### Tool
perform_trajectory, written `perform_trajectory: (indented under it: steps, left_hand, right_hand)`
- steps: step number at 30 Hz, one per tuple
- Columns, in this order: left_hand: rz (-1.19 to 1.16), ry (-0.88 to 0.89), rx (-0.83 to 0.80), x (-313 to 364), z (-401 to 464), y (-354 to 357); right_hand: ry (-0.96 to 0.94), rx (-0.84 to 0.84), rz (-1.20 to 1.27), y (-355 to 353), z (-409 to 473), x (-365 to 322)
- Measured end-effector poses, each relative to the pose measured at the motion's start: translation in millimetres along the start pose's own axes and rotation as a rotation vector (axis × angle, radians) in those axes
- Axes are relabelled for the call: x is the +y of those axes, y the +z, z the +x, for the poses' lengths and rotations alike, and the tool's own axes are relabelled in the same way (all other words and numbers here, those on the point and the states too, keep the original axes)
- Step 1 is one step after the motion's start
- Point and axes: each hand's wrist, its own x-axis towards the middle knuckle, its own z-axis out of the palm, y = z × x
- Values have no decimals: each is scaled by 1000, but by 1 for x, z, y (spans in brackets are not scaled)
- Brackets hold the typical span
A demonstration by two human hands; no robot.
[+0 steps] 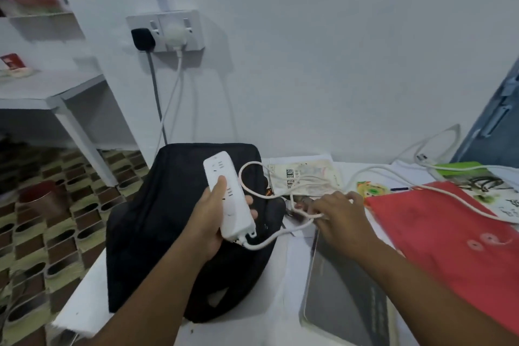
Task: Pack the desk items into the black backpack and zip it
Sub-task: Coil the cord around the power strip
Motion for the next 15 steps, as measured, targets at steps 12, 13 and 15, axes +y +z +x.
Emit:
perform_trajectory:
  steps: [12, 13, 15]
  left_hand:
    - [-192, -184, -108, -9, 21, 17]
    - [-214, -178, -94, -8, 22, 18]
    - [-201, -150, -98, -8, 24, 18]
  right_hand:
    - [495, 175, 1376, -37, -8, -30]
    - [536, 182, 1503, -38, -5, -35]
    - [619, 197, 1729, -40, -1, -40]
